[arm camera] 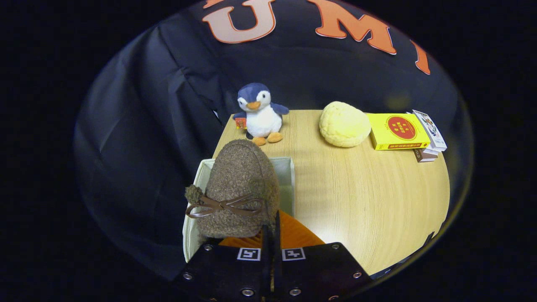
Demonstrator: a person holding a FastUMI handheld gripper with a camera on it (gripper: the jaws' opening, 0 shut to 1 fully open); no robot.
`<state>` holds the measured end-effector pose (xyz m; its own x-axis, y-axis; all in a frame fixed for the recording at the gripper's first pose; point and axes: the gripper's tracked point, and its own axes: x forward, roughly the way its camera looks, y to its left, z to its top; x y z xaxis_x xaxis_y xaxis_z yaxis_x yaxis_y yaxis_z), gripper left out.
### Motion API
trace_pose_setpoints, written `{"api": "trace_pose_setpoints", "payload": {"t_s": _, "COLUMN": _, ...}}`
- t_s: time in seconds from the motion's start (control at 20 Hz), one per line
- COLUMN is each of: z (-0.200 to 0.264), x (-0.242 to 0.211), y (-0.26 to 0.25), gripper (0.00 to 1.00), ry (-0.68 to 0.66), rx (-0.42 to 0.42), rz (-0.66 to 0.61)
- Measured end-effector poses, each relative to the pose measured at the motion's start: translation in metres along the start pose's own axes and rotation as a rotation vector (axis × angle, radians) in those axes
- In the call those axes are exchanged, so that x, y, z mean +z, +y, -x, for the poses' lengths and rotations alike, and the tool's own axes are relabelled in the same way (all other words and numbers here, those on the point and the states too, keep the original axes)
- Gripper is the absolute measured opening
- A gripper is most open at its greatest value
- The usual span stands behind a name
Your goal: Open the storage box then place both shoes into the box .Put the left shoe in first, then the right shoe, with the right side of both shoes facing outward in a uniform manner.
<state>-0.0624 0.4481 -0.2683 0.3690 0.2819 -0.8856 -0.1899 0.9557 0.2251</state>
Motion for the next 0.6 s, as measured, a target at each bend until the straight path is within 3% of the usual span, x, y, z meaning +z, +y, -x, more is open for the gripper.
{"api": "trace_pose_setpoints", "payload": {"t_s": 0.4, "z": -0.037, "x": -0.024, "y": -0.008, "gripper": 0.04, "ry": 0.054, "rx": -0.052, "rz": 0.015}}
{"api": "trace_pose_setpoints", "payload": {"t_s": 0.6, "z": -0.038, "x": -0.031, "y": -0.004, "gripper": 0.16, "ry": 0.067, "rx": -0.072, "rz": 0.039}}
